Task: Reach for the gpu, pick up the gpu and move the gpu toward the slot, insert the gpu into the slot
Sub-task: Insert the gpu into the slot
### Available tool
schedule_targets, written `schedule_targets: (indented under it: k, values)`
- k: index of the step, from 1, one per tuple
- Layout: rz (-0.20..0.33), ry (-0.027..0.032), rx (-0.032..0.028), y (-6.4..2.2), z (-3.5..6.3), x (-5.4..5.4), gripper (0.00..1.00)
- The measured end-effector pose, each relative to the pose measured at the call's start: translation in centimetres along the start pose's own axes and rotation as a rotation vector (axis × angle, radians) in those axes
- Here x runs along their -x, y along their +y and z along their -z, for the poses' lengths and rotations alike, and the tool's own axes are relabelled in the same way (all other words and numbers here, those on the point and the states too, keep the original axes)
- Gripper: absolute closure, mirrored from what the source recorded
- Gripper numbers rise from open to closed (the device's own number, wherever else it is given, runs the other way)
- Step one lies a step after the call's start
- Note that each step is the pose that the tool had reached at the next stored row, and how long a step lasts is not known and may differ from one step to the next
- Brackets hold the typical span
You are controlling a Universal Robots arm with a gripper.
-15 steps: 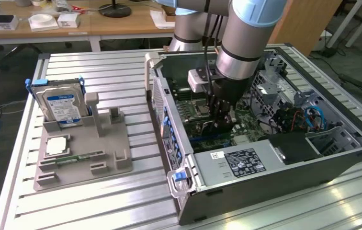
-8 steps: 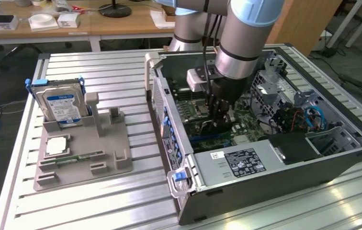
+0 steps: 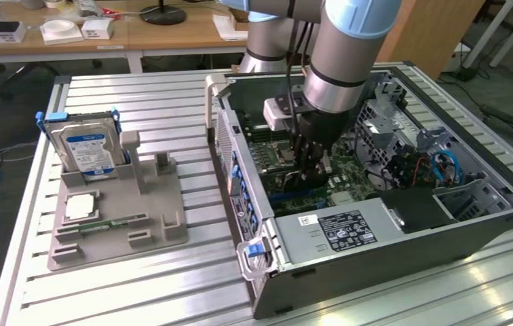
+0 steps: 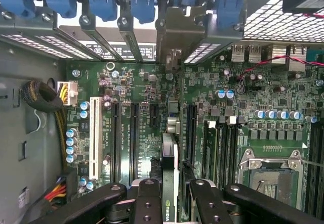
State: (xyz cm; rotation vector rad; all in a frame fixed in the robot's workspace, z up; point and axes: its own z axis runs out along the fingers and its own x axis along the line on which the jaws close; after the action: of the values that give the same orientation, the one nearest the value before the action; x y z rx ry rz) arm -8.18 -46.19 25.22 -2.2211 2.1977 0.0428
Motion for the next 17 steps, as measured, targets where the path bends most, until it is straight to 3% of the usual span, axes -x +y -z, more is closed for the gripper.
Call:
schedule_targets:
  k: [9,12,17]
  values:
    - [0.000,-0.0006,-0.0004,-0.01,-0.37,0.01,0.74]
    - [0.000,-0.0025,-0.0015,-0.02,-0.21,0.04,0.74]
    - [0.000,-0.0007,-0.0005,-0.01,0.09,0.02,0.74]
